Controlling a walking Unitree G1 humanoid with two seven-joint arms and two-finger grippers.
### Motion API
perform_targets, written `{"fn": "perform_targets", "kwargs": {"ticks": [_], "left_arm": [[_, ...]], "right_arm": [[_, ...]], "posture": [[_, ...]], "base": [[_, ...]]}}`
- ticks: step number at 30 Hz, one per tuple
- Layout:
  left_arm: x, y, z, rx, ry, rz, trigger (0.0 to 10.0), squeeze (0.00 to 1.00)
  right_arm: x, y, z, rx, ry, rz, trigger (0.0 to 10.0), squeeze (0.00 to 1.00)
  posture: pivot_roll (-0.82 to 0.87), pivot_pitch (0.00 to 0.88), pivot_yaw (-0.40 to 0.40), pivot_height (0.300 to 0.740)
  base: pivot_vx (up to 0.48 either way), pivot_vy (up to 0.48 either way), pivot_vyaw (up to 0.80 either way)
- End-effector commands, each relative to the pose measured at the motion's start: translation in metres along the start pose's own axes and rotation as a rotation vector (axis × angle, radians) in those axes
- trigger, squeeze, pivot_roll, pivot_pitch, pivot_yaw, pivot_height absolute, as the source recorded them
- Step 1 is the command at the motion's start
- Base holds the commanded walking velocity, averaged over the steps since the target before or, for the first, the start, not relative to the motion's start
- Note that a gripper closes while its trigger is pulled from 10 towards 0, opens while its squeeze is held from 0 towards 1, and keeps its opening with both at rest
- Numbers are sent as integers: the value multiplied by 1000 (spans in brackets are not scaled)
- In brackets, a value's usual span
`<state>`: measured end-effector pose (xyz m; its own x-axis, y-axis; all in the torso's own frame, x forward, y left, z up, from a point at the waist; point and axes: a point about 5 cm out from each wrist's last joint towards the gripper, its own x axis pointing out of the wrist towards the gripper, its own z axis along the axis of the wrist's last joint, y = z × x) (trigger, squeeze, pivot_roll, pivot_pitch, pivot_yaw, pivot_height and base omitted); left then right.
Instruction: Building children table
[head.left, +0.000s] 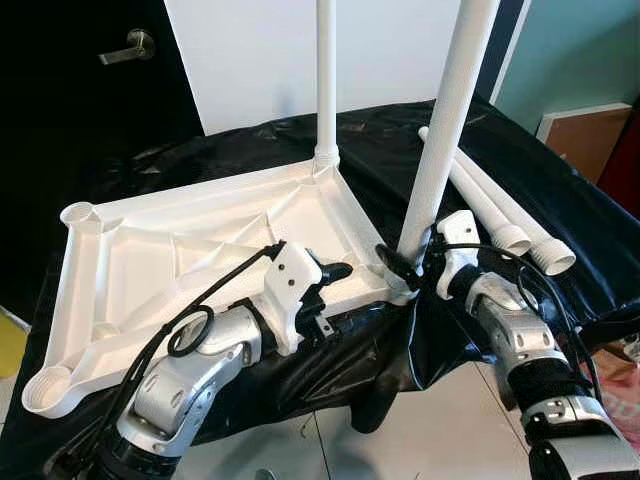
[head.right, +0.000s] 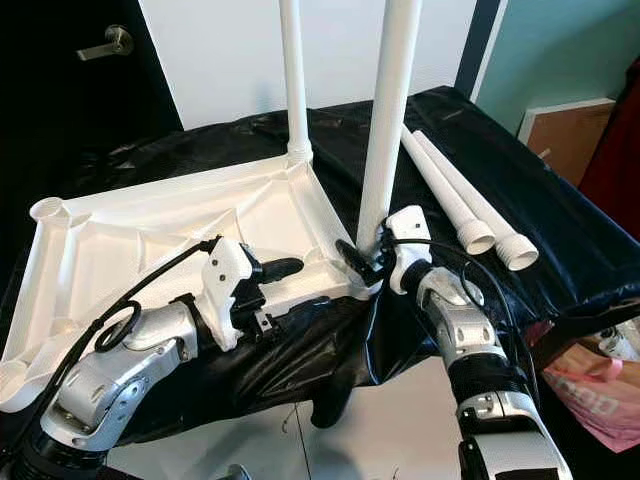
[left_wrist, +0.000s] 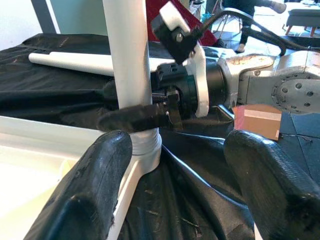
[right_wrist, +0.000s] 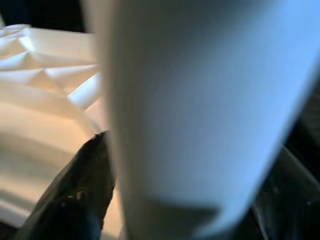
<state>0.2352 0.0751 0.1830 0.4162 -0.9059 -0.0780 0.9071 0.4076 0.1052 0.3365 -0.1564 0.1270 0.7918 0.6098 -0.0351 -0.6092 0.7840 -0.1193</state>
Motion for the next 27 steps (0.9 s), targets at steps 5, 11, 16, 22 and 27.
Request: {"fn": "perform_targets", "kwargs": {"ticks": [5,11,16,22,27], "left_arm": [[-3,-1,1,9,-5,-18,10000,0],[-3,-2,1,4,-4,-19,10000,0],[-3,-2,1,3,-2,-25,10000,0],[-2,-3,1,0,-3,-29,10000,0],[-2,-5,0,-7,-4,-26,10000,0]], "right_arm": [[-2,-3,-3,-12,6,42,0,0],[-7,-8,-10,-22,35,21,3294,0],[-10,-9,-13,2,35,-39,10000,0],[-11,-8,-18,5,41,-132,10000,0],[-10,-1,-21,-6,44,-261,10000,0]], "posture": [[-2,0,20,740],[-5,0,24,740],[-11,0,28,740],[-14,0,25,740],[-12,0,20,740]], "base": [[0,0,0],[0,0,0],[0,0,0],[0,0,0],[0,0,0]]}}
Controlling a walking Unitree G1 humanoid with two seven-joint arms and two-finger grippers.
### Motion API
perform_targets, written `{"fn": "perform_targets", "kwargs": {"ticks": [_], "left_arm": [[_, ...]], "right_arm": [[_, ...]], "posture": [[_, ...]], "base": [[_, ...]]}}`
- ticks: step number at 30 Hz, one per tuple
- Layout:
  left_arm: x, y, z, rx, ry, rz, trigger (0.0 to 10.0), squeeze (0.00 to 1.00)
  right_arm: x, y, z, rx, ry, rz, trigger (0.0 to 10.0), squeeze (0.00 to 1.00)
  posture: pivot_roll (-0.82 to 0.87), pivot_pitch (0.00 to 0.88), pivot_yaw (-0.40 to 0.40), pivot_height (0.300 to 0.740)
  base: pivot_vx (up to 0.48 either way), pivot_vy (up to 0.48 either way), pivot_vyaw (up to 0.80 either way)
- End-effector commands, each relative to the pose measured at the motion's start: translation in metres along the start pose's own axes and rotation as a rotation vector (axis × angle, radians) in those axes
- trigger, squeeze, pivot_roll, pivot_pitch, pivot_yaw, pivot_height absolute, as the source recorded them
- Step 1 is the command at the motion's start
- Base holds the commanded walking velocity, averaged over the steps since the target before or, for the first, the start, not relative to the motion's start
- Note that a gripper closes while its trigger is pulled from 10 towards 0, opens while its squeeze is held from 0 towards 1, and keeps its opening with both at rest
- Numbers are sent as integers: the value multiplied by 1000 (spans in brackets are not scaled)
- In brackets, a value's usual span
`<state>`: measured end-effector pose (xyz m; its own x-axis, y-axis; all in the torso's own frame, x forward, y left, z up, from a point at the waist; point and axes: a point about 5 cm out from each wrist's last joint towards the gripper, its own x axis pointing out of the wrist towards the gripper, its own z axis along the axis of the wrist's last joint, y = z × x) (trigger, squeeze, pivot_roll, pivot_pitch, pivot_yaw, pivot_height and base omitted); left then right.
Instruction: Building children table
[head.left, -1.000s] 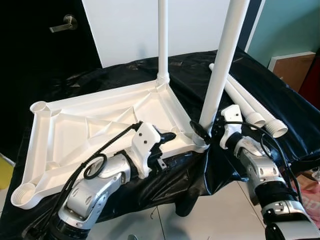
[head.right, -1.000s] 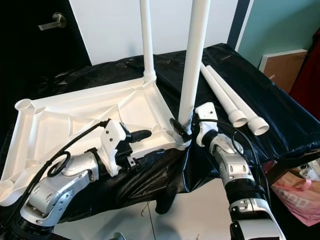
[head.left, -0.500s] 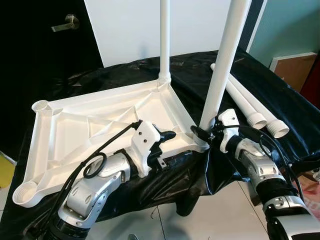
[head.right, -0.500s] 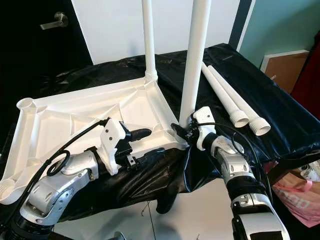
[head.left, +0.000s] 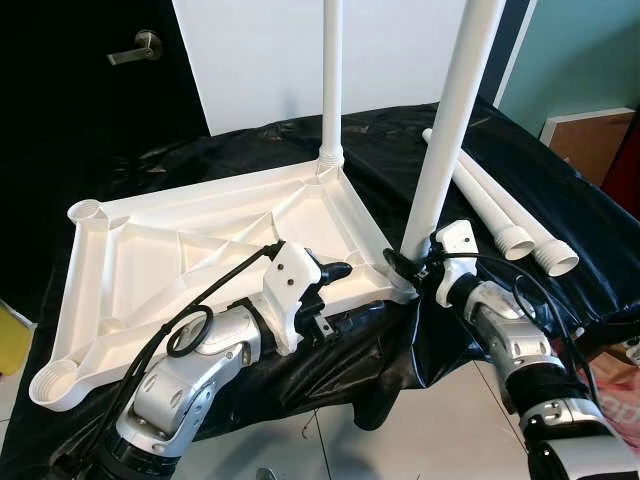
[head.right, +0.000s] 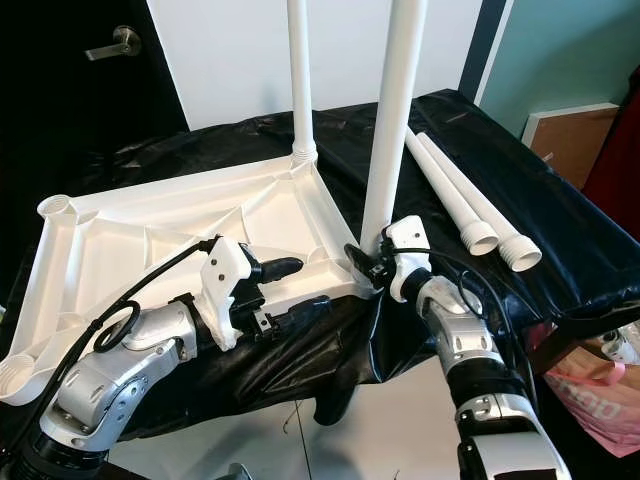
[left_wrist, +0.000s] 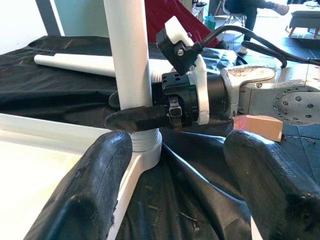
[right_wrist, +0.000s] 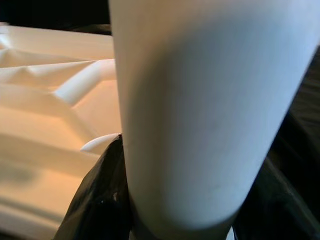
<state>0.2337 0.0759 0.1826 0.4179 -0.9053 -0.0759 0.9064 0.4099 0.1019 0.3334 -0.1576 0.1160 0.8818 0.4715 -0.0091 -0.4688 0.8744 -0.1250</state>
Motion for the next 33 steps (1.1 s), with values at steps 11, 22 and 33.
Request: {"fn": "perform_targets", "kwargs": {"ticks": [11,22,33], "left_arm": [[-2,-6,-1,-13,-2,-28,10000,0],[-1,-7,-2,-16,-2,-34,10000,0],[-2,-8,-3,-13,5,-43,10000,0]], "right_arm": [[-7,14,-13,74,51,-319,10000,0],[-8,33,-11,157,34,-494,10000,0],[-7,51,-4,186,8,-485,10000,0]], "posture": [[-12,0,18,740],[-12,0,14,740],[-16,0,20,740]], "base": [[0,0,0],[0,0,0],[0,0,0]]}}
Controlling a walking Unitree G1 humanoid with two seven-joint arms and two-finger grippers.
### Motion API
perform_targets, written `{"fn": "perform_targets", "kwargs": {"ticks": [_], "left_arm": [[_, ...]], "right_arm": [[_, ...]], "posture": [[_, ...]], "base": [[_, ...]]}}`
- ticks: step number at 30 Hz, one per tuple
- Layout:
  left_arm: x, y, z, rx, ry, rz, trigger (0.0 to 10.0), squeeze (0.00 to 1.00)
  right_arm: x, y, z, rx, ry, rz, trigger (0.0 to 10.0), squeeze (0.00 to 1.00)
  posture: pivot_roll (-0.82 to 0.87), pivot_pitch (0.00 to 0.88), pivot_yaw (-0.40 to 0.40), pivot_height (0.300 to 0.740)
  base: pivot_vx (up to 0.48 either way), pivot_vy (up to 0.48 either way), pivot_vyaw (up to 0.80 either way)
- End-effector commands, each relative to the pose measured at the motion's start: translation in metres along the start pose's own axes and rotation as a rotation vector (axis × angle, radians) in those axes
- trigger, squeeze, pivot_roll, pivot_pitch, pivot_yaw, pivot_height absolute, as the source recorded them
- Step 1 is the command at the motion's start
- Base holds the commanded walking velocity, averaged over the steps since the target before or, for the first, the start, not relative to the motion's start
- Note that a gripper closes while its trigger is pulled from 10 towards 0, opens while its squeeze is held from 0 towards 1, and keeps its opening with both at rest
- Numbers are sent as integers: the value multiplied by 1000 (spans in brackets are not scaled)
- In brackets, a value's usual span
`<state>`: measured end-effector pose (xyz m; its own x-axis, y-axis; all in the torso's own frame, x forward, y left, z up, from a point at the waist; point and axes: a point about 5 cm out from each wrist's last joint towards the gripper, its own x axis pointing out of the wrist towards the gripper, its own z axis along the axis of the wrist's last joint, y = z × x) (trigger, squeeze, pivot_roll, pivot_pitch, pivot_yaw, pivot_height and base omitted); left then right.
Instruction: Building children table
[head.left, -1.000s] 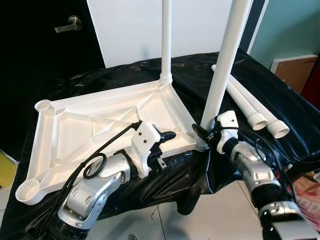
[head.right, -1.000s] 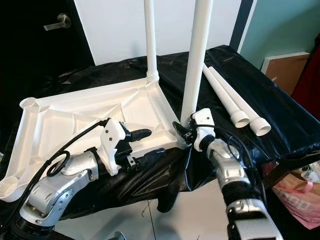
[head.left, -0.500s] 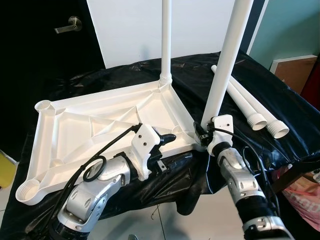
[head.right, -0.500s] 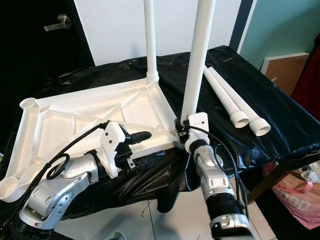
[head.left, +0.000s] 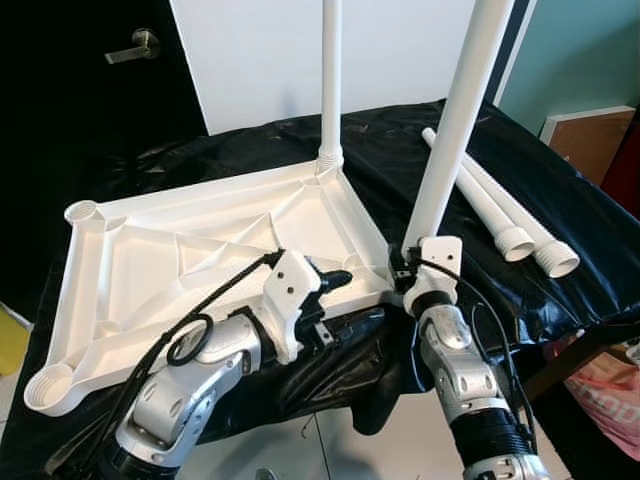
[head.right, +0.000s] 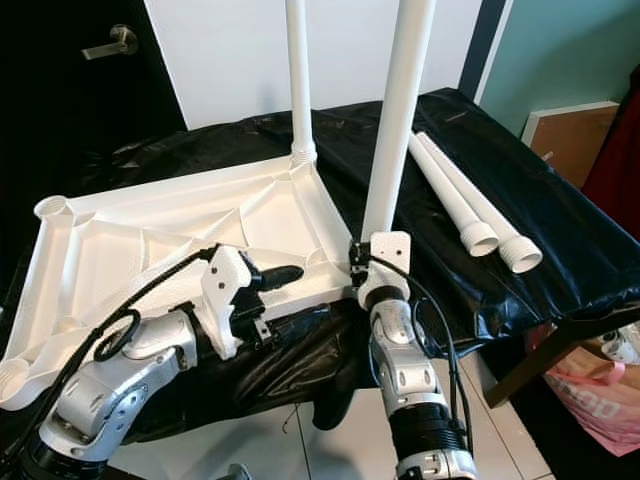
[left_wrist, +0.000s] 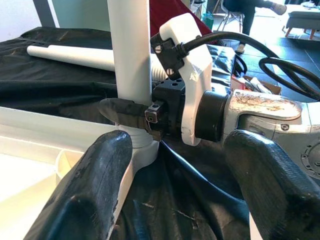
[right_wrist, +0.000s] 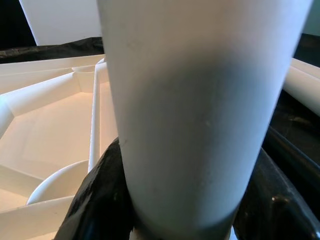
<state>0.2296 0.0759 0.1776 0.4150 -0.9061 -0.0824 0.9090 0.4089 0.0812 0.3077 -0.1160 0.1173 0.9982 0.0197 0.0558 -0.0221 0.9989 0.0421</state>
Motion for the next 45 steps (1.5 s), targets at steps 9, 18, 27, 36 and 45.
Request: {"fn": "perform_targets", "kwargs": {"ticks": [9,18,27,36,45], "left_arm": [[1,-4,2,7,-5,-39,10000,0],[2,-3,2,3,-9,-35,10000,0],[3,-1,3,7,-11,-33,10000,0],[1,1,4,14,-8,-28,10000,0],[3,2,6,20,-18,-15,10000,0]], "right_arm": [[-6,0,-2,18,8,49,10000,1000],[-10,-14,2,2,6,243,10000,847],[-4,-34,5,-64,11,445,10000,0],[14,-45,10,-130,58,646,10000,0],[26,-47,12,-182,82,701,0,0]], "posture": [[-23,0,18,740],[-36,0,20,740],[-31,0,27,740],[-23,0,29,740],[-11,0,14,740]], "base": [[0,0,0],[0,0,0],[0,0,0],[0,0,0],[0,0,0]]}}
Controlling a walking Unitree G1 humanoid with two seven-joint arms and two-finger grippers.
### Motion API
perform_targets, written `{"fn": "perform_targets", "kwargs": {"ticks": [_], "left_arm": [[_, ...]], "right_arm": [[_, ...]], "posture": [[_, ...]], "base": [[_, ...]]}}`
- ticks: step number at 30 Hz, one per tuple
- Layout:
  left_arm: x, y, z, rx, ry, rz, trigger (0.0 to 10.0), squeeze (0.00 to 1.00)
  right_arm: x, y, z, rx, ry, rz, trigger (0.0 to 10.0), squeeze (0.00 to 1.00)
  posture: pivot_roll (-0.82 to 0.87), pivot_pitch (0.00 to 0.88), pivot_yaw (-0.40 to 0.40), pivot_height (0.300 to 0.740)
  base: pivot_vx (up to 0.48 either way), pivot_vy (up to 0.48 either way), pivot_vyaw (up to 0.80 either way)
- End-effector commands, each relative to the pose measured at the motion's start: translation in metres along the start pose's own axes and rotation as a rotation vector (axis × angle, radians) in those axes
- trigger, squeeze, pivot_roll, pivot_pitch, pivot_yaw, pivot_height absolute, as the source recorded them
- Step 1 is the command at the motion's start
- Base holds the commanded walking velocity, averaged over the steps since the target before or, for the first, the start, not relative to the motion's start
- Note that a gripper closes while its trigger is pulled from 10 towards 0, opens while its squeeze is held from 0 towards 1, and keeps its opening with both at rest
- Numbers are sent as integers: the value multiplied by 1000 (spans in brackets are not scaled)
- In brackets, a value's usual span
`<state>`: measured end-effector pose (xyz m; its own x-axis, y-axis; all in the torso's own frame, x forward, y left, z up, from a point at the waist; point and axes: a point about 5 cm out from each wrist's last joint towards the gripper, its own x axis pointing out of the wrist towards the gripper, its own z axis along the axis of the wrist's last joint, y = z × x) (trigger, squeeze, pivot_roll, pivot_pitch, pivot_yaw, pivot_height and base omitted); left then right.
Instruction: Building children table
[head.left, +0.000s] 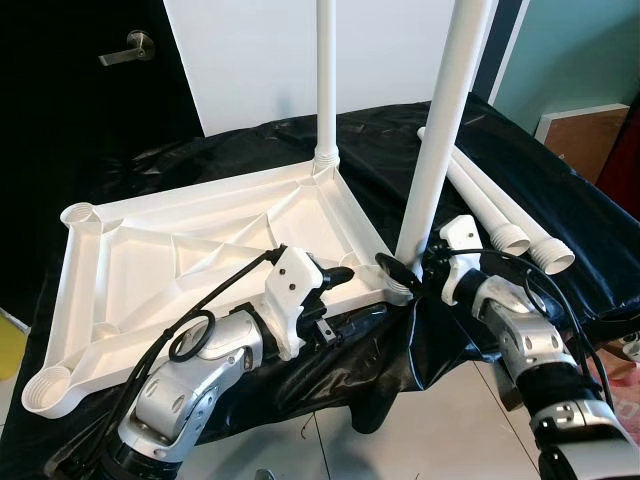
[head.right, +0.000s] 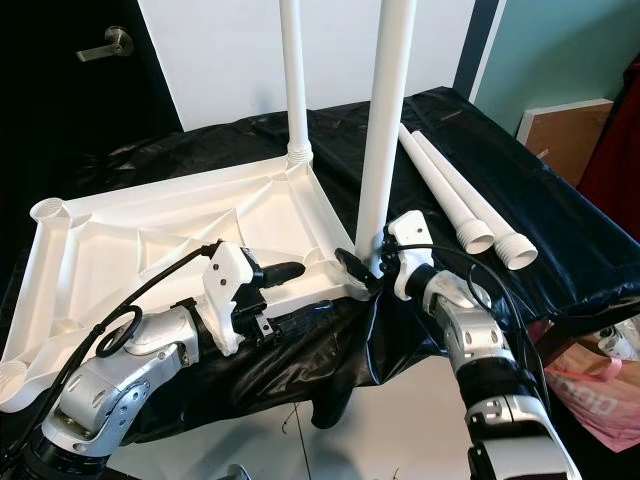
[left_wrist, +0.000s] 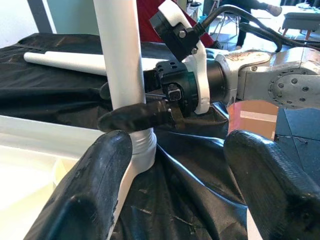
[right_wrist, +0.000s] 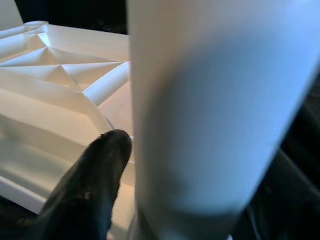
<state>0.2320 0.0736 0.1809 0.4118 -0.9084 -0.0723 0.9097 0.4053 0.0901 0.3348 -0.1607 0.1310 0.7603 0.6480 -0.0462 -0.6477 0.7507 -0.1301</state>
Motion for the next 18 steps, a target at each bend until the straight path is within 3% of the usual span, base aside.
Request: {"fn": "perform_targets", "kwargs": {"ticks": [1,11,12,15,16,18], "left_arm": [[0,0,3,10,-9,-11,10000,0],[0,-1,2,2,-11,-4,10000,0],[0,-1,2,2,-11,-6,10000,0],[0,-1,2,2,-11,-8,10000,0],[0,-1,2,2,-11,-10,10000,0],[1,-2,2,1,-11,-13,10000,0]], "right_arm": [[-2,-1,-3,-14,20,16,0,0],[-4,-3,-7,-14,25,36,0,0],[-5,-3,-9,-11,29,24,4667,0],[-6,-3,-10,-10,31,15,4667,0],[-6,-3,-11,-5,29,5,10000,0],[-6,-1,-12,4,25,-12,10000,0]], "posture": [[-11,0,14,740],[-20,0,14,740],[-23,0,16,740],[-23,0,16,740],[-27,0,18,740],[-28,0,19,740]], "base": [[0,0,0],[0,0,0],[0,0,0],[0,0,0],[0,0,0],[0,0,0]]}}
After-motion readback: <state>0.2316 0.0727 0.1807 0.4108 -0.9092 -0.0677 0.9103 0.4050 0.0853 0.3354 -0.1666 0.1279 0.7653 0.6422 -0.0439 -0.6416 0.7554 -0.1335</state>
